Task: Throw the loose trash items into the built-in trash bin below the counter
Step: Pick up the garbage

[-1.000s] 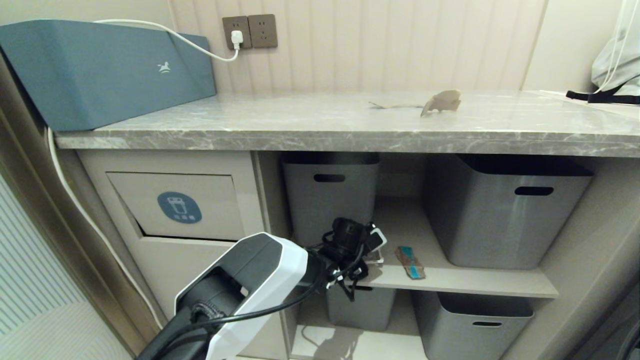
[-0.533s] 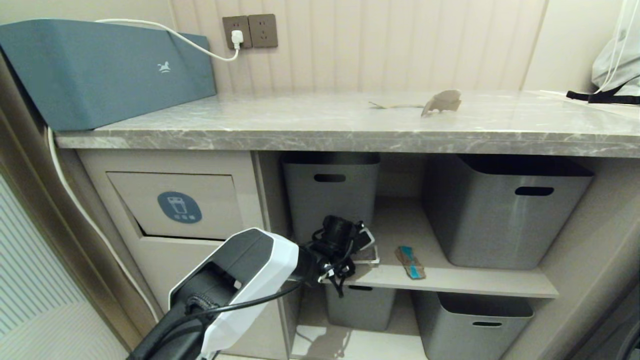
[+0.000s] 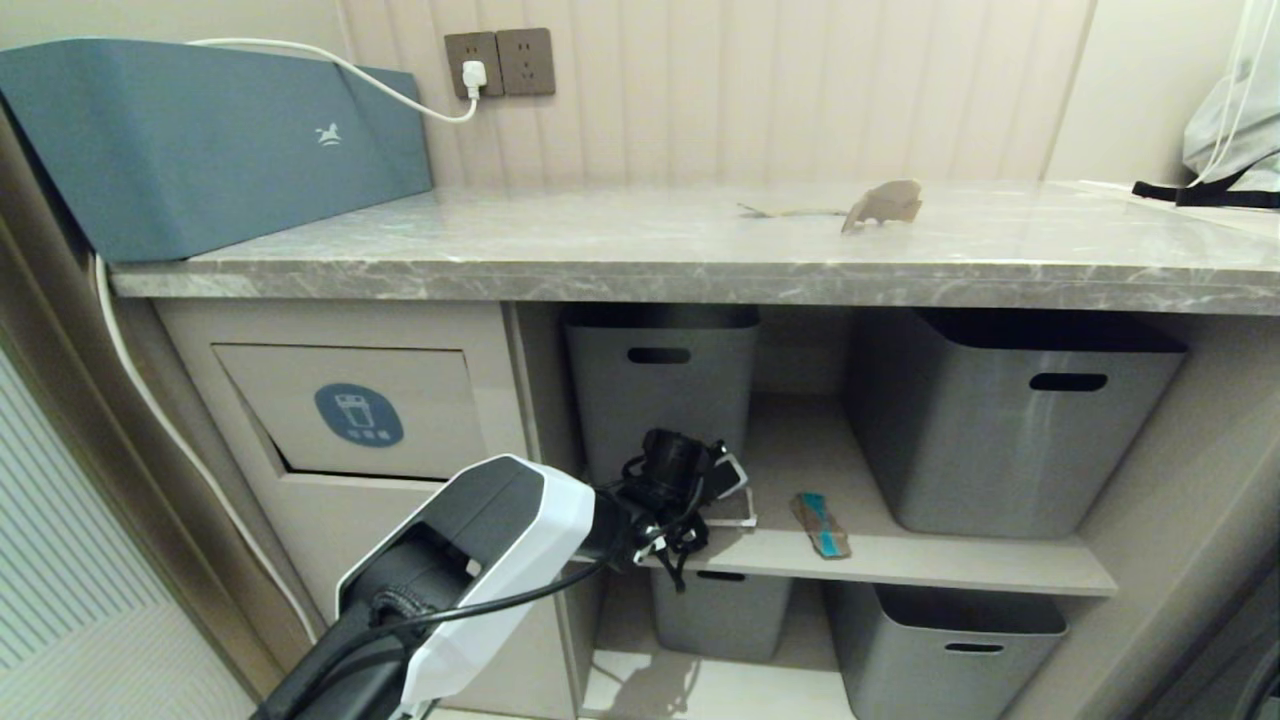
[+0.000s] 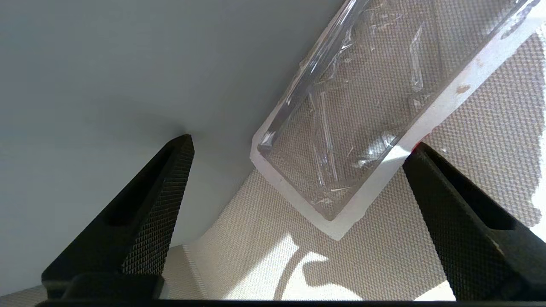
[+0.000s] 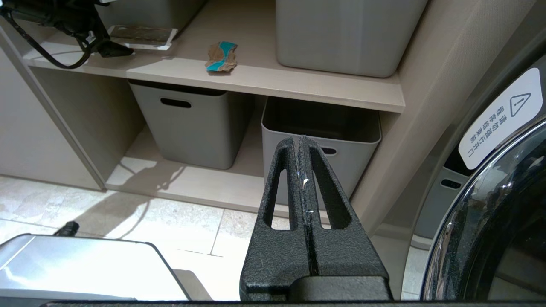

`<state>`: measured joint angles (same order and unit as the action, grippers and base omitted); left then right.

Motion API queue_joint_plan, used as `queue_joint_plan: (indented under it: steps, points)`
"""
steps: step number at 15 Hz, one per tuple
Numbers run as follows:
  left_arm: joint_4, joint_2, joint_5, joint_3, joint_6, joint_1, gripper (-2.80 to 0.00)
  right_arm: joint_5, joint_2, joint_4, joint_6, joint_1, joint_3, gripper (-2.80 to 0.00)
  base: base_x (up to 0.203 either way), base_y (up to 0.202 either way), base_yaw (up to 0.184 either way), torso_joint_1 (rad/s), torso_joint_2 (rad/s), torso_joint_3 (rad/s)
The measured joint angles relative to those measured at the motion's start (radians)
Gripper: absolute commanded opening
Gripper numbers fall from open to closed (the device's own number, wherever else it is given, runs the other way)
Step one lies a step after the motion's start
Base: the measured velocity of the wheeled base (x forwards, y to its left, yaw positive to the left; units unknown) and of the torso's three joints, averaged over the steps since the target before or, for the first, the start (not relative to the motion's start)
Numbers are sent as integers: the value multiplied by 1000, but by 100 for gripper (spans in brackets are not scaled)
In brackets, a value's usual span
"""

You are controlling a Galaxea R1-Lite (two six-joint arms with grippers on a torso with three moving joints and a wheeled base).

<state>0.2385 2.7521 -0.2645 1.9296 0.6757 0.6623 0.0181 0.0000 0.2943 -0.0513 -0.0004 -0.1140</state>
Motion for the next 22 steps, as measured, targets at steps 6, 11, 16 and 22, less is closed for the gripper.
queue_joint_plan:
  steps: [6, 11, 16, 22]
  points:
    - [0, 0, 0, 0, -4, 1, -280, 0, 0, 0, 0, 0, 0, -280, 0, 0, 0, 0, 0, 0]
    - [-3, -2, 1, 0, -7, 7, -280, 0, 0, 0, 0, 0, 0, -280, 0, 0, 0, 0, 0, 0]
    - [0, -16, 5, -2, -10, 24, -280, 0, 0, 0, 0, 0, 0, -280, 0, 0, 0, 0, 0, 0]
    - [9, -93, 7, -135, -11, 40, -280, 0, 0, 0, 0, 0, 0, -280, 0, 0, 0, 0, 0, 0]
